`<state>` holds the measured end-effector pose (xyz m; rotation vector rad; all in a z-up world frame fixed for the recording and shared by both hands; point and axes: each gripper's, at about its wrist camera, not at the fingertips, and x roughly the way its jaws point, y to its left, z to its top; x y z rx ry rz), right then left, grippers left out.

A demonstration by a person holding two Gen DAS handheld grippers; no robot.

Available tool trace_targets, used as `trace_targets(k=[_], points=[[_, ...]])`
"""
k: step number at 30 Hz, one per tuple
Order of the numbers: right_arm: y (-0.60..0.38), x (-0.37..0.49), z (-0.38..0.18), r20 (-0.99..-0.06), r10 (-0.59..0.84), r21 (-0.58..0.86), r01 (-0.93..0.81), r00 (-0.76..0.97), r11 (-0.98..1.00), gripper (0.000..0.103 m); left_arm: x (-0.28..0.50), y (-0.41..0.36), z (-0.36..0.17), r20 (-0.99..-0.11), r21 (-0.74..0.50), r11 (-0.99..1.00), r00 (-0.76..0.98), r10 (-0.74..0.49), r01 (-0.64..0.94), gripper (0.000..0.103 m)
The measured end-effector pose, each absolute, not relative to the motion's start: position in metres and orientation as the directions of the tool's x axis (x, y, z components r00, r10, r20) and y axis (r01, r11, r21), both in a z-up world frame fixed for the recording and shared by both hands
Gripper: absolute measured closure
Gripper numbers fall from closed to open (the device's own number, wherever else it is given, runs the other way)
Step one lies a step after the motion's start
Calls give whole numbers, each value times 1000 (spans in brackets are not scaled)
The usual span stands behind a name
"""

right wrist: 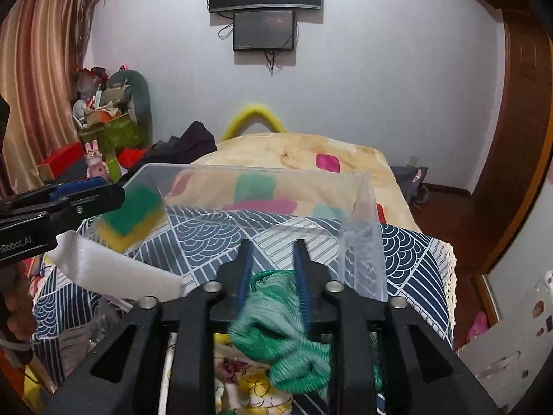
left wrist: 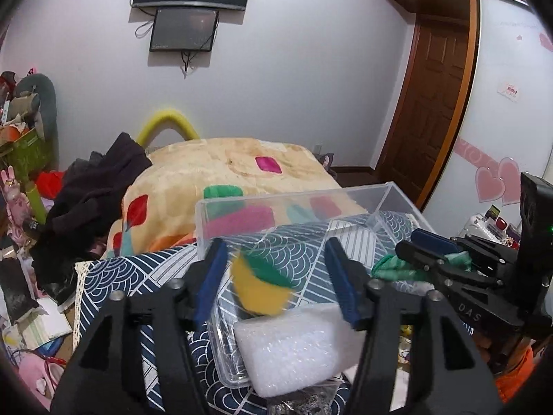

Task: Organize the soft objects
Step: 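Place the glove into the clear box with the right tool while the left tool places the sponge in, then grasp the yellow-print cloth with the right tool while the left tool grasps the bagged steel wool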

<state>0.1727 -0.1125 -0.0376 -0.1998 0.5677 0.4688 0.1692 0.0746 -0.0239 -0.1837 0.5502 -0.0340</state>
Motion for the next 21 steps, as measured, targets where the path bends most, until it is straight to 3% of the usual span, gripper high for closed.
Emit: trace_targets(k=[2, 4, 6, 8, 11, 21], points=[[-117, 168, -33, -541, 372, -54, -472, 754, 880, 60, 164, 72, -19, -502, -170, 985, 861, -77, -11, 40], [-121, 164, -26, -519, 373, -53, -465, 769, 884, 55, 159, 68, -14, -491, -158, 987, 868, -75, -4, 34], [-128, 157, -17, -491, 377, -42, -454, 785, 890, 47, 153, 65, -9, -482, -143, 990, 874, -62, -8, 20], [-130, 153, -11, -468, 382, -35, -449, 797, 893, 40, 145, 62, -4, -466, -125, 992, 884, -41, -20, 12], [-136, 143, -4, -444, 392, -35, -453, 806, 891, 38, 127, 58, 1, -432, -101, 995, 902, -23, -23, 3], [-141, 113, -13, -425, 409, -49, -472, 807, 880, 31, 88, 46, -10, -428, -72, 997, 904, -25, -7, 2]])
